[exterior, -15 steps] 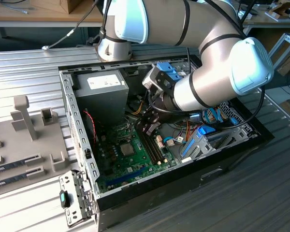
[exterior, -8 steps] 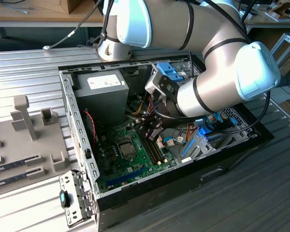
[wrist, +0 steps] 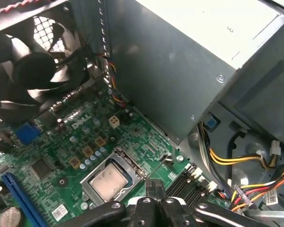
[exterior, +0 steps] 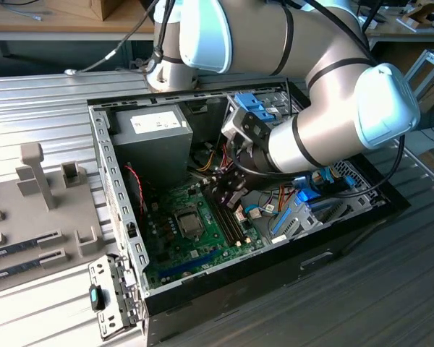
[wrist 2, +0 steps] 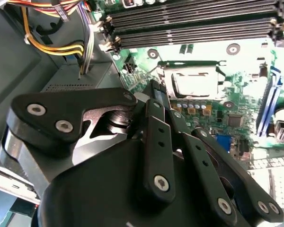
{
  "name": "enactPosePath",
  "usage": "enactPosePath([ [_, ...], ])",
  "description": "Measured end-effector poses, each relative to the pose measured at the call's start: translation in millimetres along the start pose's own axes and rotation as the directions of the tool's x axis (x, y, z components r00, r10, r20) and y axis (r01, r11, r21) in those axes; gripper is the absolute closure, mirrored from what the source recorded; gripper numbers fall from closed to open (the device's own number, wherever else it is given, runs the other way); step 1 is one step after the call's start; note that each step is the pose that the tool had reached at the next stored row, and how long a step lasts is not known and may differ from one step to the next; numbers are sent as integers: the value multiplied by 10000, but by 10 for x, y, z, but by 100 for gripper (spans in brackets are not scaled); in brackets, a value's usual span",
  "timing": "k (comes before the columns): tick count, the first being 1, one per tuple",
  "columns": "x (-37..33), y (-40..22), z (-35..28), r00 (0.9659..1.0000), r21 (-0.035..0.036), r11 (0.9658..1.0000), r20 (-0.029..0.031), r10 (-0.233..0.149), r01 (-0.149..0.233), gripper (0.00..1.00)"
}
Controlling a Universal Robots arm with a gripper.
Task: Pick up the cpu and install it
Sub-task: 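Close the cpu cover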
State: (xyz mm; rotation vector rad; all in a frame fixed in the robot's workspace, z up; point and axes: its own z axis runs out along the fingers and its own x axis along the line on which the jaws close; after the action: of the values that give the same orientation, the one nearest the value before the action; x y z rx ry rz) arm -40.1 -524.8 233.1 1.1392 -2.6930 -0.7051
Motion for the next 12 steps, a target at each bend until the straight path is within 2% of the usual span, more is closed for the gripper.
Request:
enactPosePath([
  [1,-20,12,23,10000,-13,10000,13,-5,5,89],
  [3,-105,76,86,10000,-14,10000,13,-6,6,89],
  [10,-337,263,228,10000,-14,10000,11,-9,9,89],
  [12,-364,282,251,10000,-13,10000,9,-11,11,89],
])
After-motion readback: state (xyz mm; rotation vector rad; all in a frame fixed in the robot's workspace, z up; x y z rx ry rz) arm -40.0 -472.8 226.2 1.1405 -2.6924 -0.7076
